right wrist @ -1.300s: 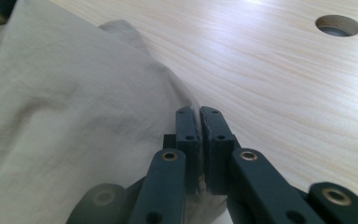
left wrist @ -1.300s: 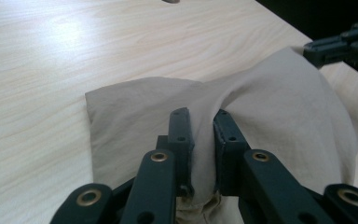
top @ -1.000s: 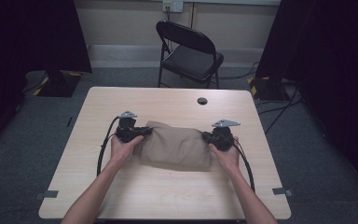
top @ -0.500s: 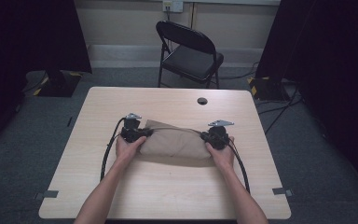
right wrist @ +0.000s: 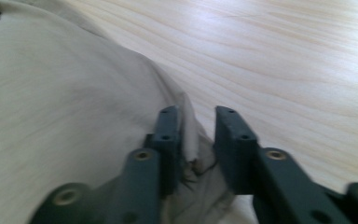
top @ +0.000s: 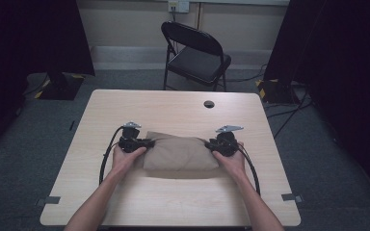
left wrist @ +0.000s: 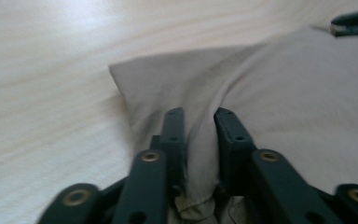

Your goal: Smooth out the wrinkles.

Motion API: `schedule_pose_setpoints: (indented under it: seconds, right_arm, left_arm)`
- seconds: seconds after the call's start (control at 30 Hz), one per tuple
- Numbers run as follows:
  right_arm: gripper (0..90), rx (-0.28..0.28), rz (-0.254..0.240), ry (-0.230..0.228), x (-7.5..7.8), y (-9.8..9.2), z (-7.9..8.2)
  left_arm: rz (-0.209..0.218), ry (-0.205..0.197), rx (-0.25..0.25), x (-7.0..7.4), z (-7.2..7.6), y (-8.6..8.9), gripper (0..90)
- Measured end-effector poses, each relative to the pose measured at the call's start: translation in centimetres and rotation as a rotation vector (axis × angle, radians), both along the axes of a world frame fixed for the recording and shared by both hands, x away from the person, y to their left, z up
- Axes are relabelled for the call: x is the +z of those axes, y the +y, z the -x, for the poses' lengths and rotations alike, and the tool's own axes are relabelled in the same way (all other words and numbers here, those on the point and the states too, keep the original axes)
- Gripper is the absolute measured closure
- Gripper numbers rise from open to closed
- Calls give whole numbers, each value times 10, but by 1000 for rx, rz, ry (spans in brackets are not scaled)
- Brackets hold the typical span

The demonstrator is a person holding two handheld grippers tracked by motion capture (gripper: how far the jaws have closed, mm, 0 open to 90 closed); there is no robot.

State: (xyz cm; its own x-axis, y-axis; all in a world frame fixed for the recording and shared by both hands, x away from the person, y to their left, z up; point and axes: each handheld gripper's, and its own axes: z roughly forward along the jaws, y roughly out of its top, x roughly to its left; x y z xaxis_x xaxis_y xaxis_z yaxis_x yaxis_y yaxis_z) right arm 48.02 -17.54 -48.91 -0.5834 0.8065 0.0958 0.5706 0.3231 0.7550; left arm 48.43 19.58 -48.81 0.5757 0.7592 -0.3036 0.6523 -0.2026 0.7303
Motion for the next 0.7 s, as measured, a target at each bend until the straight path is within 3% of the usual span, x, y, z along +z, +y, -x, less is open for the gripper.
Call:
schedule_pose_setpoints:
  seconds: [0.1, 0.13, 0.27, 0.37, 0.43, 0.47, 0.53, 0.57, 0.6, 0.7]
  right_arm:
    - [616, -11, -1, -9, 4, -5, 1]
    - [601, -21, -8, -21, 8, -9, 2]
    - [606, -48, -4, -54, 14, -16, 5]
    - [626, -73, 9, -91, 19, -22, 7]
    - [636, -84, -10, -95, 23, -28, 8]
    - [701, -72, -25, -100, 26, -30, 12]
    - [717, -57, -34, -107, 27, -30, 13]
    - [790, -43, -32, -110, 28, -28, 16]
    - [897, 19, -24, -116, 29, -22, 20]
    - [900, 45, -27, -122, 28, -15, 22]
  left_arm:
    - [29, -31, 25, 10, 0, 9, 633]
    - [25, -63, 32, 17, 2, 15, 617]
    - [38, -64, 60, 26, 5, 31, 558]
    - [39, -75, 64, 30, 11, 38, 576]
    - [37, -102, 31, 37, 17, 38, 611]
    - [39, -130, -10, 41, 22, 35, 680]
    - [54, -138, -37, 43, 24, 33, 716]
    - [68, -145, -64, 42, 26, 29, 760]
    - [71, -137, -96, 39, 26, 21, 786]
    - [40, -122, -121, 31, 25, 11, 792]
